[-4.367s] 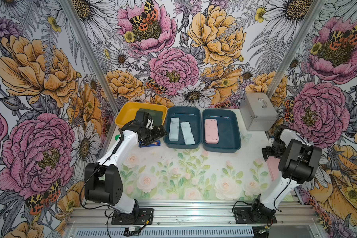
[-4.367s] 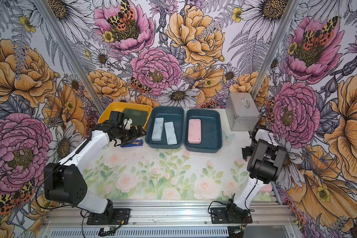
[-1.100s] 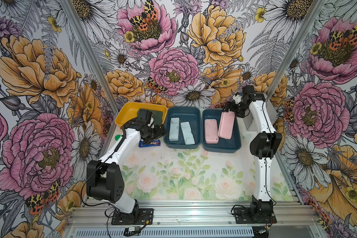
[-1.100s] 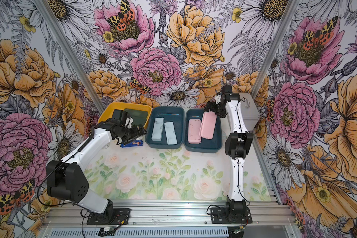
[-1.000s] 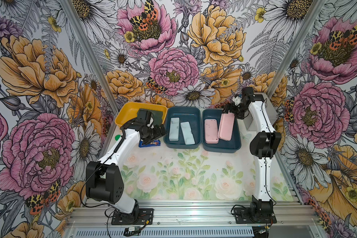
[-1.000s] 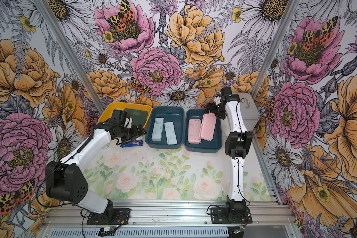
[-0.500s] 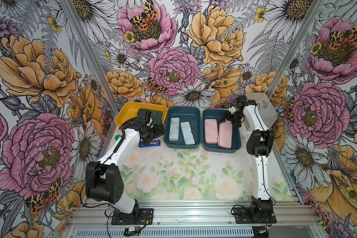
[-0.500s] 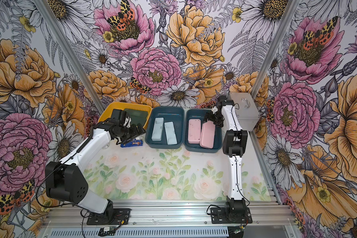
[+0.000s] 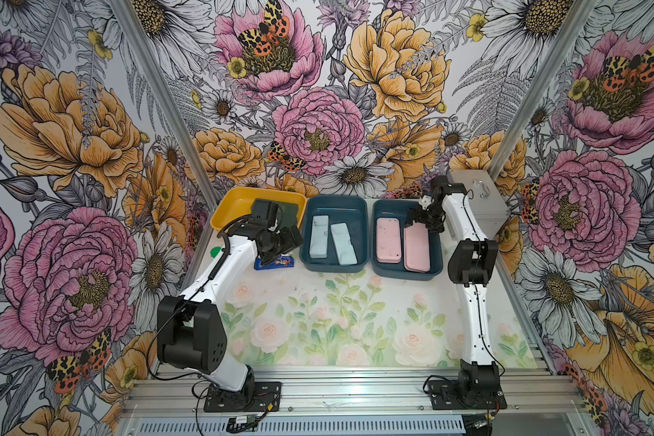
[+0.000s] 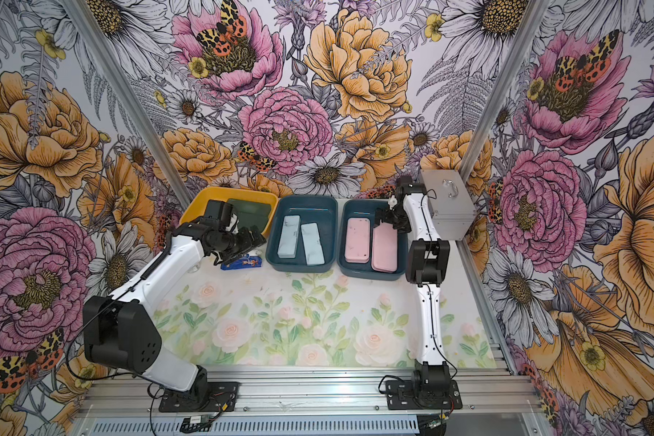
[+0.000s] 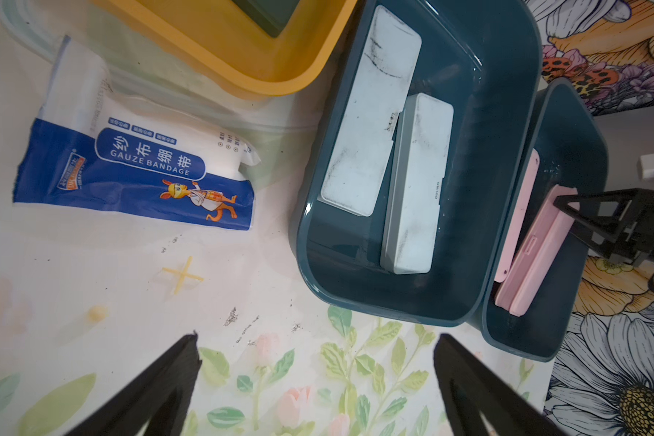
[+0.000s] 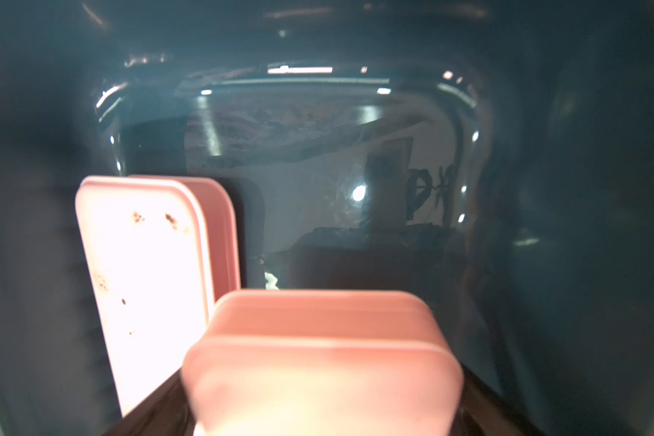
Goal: Place the pencil cases by color into the storage box
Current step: Place the pencil case at the storage box.
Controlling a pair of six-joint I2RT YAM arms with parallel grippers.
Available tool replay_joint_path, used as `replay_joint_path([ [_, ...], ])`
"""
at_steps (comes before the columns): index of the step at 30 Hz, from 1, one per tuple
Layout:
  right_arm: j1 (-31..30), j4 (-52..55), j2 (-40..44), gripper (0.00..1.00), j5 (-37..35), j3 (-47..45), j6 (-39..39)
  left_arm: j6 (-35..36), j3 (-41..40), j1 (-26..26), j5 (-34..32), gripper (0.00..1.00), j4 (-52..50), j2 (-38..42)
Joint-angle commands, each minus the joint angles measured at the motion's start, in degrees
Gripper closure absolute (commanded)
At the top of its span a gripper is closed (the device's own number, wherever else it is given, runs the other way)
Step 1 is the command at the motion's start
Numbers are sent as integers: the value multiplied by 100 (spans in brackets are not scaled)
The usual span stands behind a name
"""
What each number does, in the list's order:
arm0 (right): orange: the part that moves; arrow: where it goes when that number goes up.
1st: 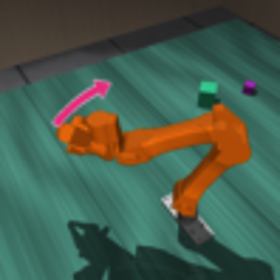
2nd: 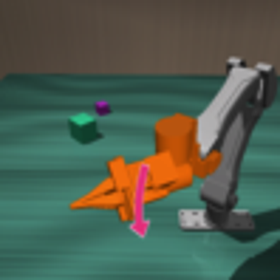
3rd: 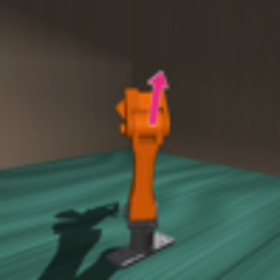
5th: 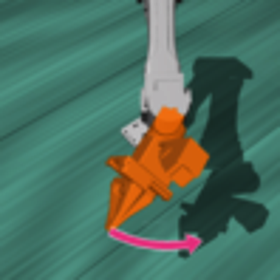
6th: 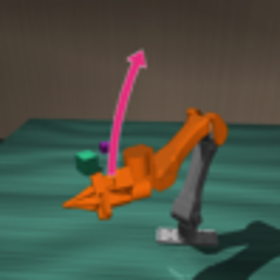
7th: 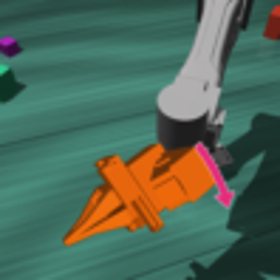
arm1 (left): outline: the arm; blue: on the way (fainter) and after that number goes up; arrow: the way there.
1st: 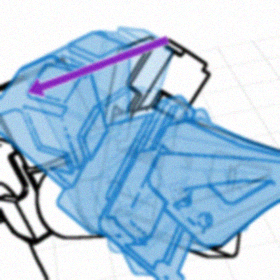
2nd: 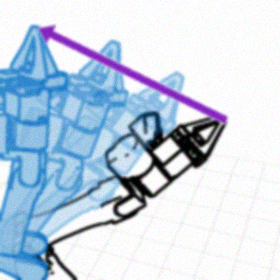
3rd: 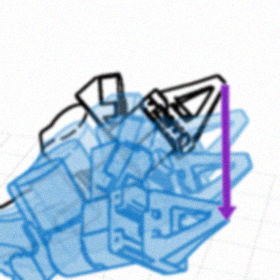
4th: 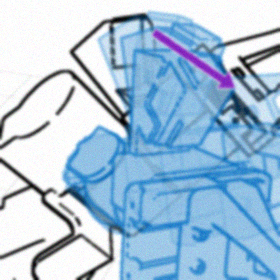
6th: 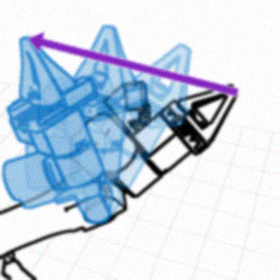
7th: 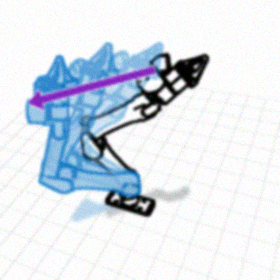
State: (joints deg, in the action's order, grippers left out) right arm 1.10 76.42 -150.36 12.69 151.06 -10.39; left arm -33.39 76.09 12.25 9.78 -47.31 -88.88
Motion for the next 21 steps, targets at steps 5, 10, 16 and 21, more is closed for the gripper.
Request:
replay_joint_path([
  [5, -162, -366, 457, 1, -1126, 232, 231, -112, 6, 110, -187, 1, 46, 241],
  [10, -301, -408, 606, 1, -1197, 288, 311, -104, -177, 111, -146, 1, 45, 495],
  [16, -693, -683, 1182, 1, -1465, -144, 321, -11, -482, 54, 24, 1, 41, 964],
  [21, -1084, -1516, 2384, 1, -1572, -1920, 217, 343, -774, 24, -85, 1, 46, 1601],
])
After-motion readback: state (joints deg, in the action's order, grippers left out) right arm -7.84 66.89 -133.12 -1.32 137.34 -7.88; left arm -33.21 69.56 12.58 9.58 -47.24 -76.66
